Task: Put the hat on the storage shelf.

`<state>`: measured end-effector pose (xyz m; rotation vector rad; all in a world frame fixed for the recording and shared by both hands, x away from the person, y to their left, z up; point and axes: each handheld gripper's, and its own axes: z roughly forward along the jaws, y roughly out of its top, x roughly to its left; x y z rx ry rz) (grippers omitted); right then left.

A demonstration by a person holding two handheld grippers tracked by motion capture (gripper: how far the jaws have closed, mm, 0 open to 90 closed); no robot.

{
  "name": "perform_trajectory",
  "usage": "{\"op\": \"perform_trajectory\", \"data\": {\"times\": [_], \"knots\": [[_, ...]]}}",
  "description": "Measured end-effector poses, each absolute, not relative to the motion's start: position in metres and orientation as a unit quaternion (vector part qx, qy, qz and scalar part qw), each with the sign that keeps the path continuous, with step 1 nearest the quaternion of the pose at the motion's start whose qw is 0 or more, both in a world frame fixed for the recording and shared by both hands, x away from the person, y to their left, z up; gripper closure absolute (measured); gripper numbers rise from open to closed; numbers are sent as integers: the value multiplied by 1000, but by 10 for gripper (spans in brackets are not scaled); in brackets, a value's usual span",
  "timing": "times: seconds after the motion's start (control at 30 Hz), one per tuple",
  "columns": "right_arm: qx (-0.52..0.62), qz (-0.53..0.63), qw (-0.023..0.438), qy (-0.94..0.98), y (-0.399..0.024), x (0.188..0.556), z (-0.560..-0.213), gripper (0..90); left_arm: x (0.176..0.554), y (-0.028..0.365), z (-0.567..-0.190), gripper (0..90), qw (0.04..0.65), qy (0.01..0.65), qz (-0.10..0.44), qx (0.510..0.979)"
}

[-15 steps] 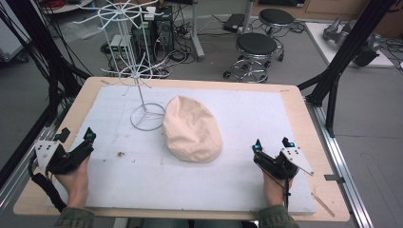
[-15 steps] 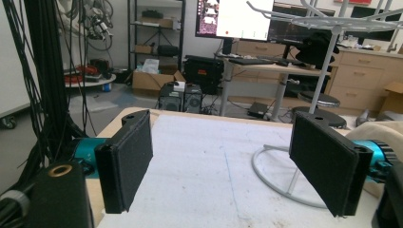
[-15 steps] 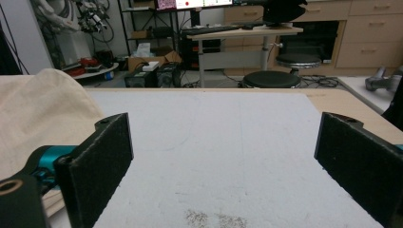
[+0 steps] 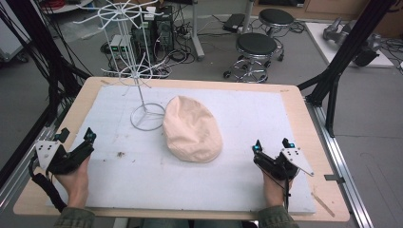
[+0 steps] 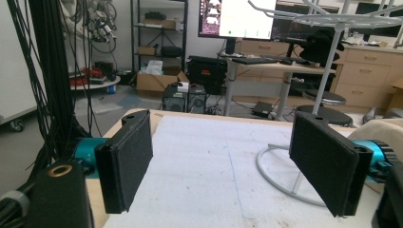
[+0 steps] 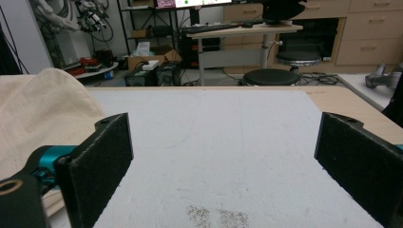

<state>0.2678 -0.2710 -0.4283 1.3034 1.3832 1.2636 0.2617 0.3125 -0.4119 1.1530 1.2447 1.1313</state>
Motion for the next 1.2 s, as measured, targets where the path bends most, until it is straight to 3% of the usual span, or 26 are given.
{"op": "perform_trajectory", "data": {"times": [0.6, 0.87, 1.2], "knots": [[527, 528, 398, 534, -272, 271, -423, 46, 263, 308, -417, 227, 521, 521, 465, 491], [489, 525, 412, 562, -263, 279, -406, 47, 263, 305, -418, 227, 517, 520, 464, 497], [486, 533, 361, 591, -259, 311, -393, 46, 262, 304, -419, 227, 509, 525, 468, 496]]}}
